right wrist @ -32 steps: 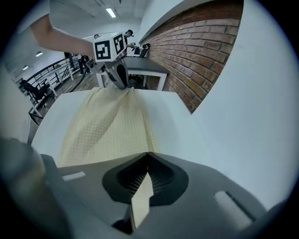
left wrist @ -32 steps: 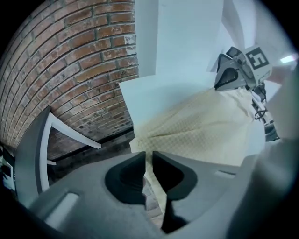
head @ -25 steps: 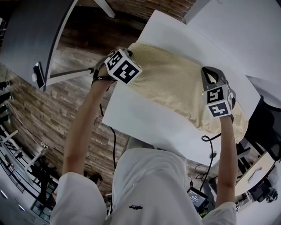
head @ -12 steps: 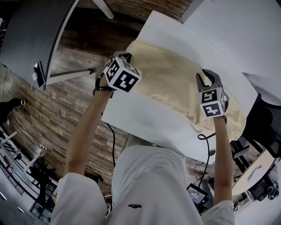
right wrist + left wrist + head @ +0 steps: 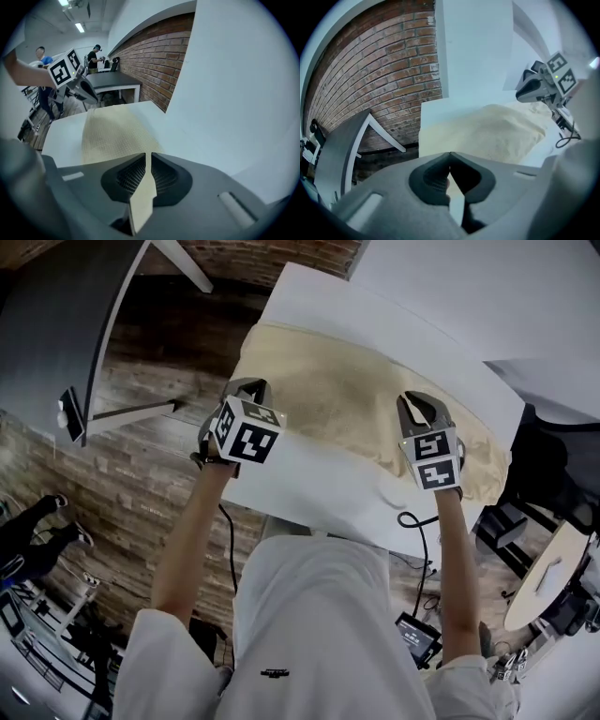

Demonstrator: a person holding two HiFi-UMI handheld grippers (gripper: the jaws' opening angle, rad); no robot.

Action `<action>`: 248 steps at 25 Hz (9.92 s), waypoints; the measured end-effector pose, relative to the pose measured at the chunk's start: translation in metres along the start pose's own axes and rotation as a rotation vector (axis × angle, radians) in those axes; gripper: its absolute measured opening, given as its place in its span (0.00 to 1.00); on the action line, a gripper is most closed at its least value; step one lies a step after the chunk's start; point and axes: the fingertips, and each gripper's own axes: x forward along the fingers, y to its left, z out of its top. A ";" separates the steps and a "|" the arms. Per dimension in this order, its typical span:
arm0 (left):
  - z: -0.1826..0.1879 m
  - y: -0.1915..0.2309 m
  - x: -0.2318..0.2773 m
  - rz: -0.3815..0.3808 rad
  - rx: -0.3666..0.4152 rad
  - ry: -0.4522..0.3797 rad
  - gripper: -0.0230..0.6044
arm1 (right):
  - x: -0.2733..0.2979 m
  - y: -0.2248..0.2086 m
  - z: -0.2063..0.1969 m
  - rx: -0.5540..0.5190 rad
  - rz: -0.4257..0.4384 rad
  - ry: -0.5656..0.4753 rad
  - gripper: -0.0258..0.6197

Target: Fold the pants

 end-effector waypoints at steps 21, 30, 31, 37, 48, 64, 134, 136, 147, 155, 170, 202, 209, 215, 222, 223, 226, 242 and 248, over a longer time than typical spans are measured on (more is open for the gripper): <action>0.043 -0.198 -0.045 -0.114 0.040 -0.059 0.04 | -0.157 -0.057 -0.150 0.460 -0.092 -0.140 0.05; 0.070 -0.304 -0.052 -0.163 0.082 -0.057 0.04 | -0.220 -0.097 -0.249 0.567 -0.166 -0.135 0.05; 0.073 -0.314 -0.053 -0.166 0.083 -0.057 0.04 | -0.225 -0.101 -0.259 0.582 -0.170 -0.136 0.05; 0.090 -0.374 -0.052 -0.193 0.114 -0.049 0.04 | -0.243 -0.124 -0.306 0.659 -0.188 -0.149 0.06; 0.117 -0.464 -0.038 -0.206 0.149 -0.016 0.04 | -0.229 -0.154 -0.385 0.792 -0.135 -0.127 0.30; 0.094 -0.525 -0.035 -0.212 0.197 0.107 0.04 | -0.161 -0.175 -0.439 1.112 0.085 -0.179 0.57; 0.078 -0.416 -0.076 -0.312 0.141 -0.006 0.04 | -0.244 -0.126 -0.305 0.731 -0.152 -0.038 0.13; 0.075 -0.404 -0.077 -0.314 0.134 -0.007 0.04 | -0.234 -0.117 -0.294 0.697 -0.158 -0.015 0.13; 0.059 -0.359 -0.080 -0.312 0.130 -0.003 0.04 | -0.166 -0.072 -0.244 0.585 -0.143 0.068 0.14; 0.046 -0.334 -0.079 -0.313 0.136 0.013 0.04 | -0.123 -0.030 -0.215 0.655 -0.013 0.059 0.38; 0.061 -0.379 -0.077 -0.367 0.201 0.004 0.04 | -0.175 -0.048 -0.243 0.773 -0.044 -0.038 0.32; 0.100 -0.626 -0.012 -0.441 0.292 0.007 0.57 | -0.183 -0.154 -0.353 0.883 0.130 -0.094 0.31; 0.086 -0.644 0.033 -0.350 0.326 0.077 0.61 | -0.162 -0.164 -0.365 0.918 0.189 -0.080 0.32; 0.064 -0.650 0.065 -0.293 0.346 0.154 0.61 | -0.149 -0.171 -0.369 0.907 0.213 -0.074 0.32; 0.056 -0.639 0.076 -0.195 0.327 0.146 0.46 | -0.133 -0.175 -0.365 0.939 0.254 -0.082 0.36; 0.057 -0.637 0.075 -0.185 0.326 0.143 0.42 | -0.130 -0.176 -0.365 0.951 0.260 -0.081 0.38; 0.058 -0.633 0.073 -0.169 0.317 0.139 0.28 | -0.124 -0.179 -0.367 0.985 0.269 -0.073 0.40; 0.065 -0.636 0.030 -0.247 0.257 0.059 0.19 | -0.136 -0.172 -0.375 1.033 0.231 -0.035 0.08; 0.067 -0.653 0.008 -0.308 0.265 0.021 0.18 | -0.166 -0.175 -0.379 0.993 0.186 -0.056 0.08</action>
